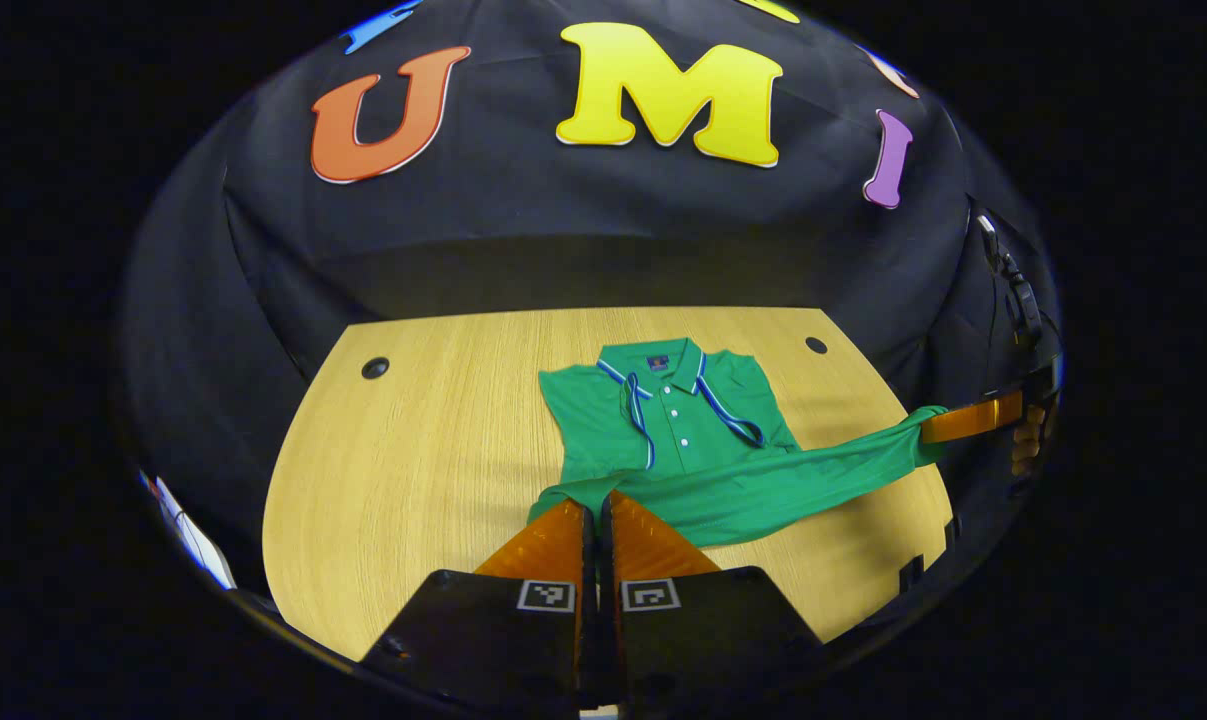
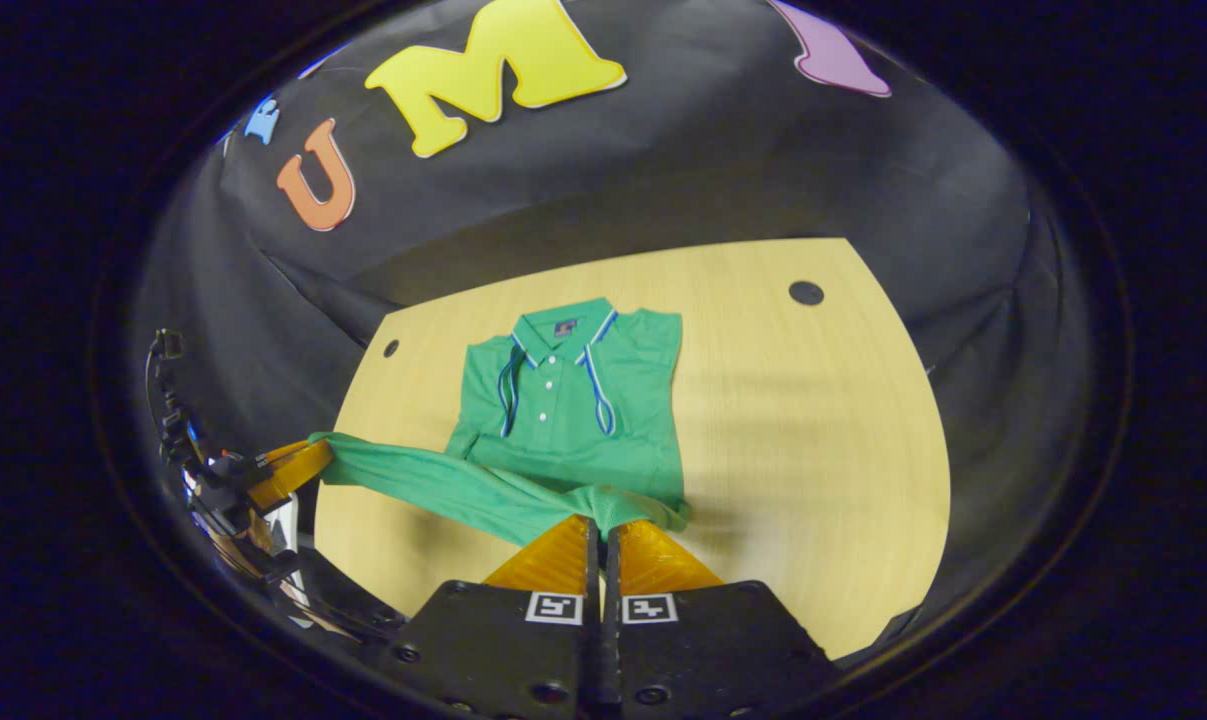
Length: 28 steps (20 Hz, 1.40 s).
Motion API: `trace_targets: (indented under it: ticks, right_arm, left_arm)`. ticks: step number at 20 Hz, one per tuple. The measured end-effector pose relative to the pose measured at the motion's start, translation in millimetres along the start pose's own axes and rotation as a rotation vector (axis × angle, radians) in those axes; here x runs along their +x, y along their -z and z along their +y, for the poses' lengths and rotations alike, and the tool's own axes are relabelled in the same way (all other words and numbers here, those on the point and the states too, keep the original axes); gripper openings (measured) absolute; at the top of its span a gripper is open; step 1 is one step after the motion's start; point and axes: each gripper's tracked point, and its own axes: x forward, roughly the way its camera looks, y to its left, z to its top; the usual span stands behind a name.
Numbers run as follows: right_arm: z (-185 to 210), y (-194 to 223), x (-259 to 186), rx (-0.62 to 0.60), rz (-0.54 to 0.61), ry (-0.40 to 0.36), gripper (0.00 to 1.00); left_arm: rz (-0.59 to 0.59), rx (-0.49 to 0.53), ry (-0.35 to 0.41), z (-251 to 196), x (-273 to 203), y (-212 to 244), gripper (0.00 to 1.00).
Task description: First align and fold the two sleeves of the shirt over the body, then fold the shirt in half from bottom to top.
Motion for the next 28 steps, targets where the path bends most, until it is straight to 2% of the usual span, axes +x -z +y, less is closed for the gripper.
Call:
trace_targets:
  ticks: [6,9,10,12,14,17,20,21,22,23,24,26,27,28]
  right_arm:
    - [-2.9,-84.0,53.7,-0.061,-0.115,0.037,0.0]
    - [-6.3,-111.1,93.7,-0.059,-0.139,0.059,0.0]
    - [-6.7,-119.1,109.2,-0.055,-0.136,0.054,0.0]
    - [-16.2,-132.5,144.0,-0.052,-0.13,0.071,0.0]
    - [-27.0,-148.1,176.8,-0.052,-0.14,0.091,0.0]
    - [-43.2,-159.3,220.2,-0.055,-0.126,0.124,0.0]
    - [-42.7,-159.6,239.6,-0.046,-0.102,0.1,0.0]
    - [-37.3,-156.3,238.6,-0.037,-0.098,0.067,0.05]
    - [-34.0,-154.5,244.6,-0.038,-0.106,0.038,0.22]
    - [-35.0,-156.3,231.8,-0.046,-0.127,0.045,0.4]
    - [-41.0,-157.1,224.2,-0.056,-0.144,0.074,0.58]
    - [-40.5,-157.4,206.9,-0.05,-0.158,0.086,0.93]
    - [-36.7,-158.4,194.8,-0.039,-0.169,0.083,0.96]
    - [-32.2,-161.3,181.9,-0.029,-0.187,0.078,0.92]
  left_arm:
    - [-0.07,0.044,-0.085,19.9,71.2,-48.3,0.03]
    - [-0.093,0.041,-0.12,27.5,116.3,-63.1,0.03]
    - [-0.092,0.044,-0.154,35.5,135.5,-65.9,0.03]
    - [-0.042,0.029,-0.189,45.7,165.7,-60.2,0.03]
    - [-0.022,0.01,-0.185,46.0,191.8,-59.6,0.03]
    - [-0.016,0.039,-0.192,48.1,223.0,-60.4,0.03]
    - [0.033,0.049,-0.211,53.6,247.2,-44.6,0.09]
    - [0.052,0.035,-0.201,48.8,248.1,-39.3,0.22]
    - [0.064,0.018,-0.185,43.6,249.5,-33.1,0.34]
    - [0.059,0.007,-0.183,43.8,248.4,-34.5,0.56]
    - [0.043,0.0,-0.203,47.6,245.1,-39.2,0.63]
    - [0.014,-0.006,-0.209,47.9,233.9,-48.5,1.0]
    - [0.003,-0.005,-0.204,44.2,227.4,-53.9,0.98]
    - [-0.013,-0.005,-0.193,38.8,219.3,-59.8,0.98]
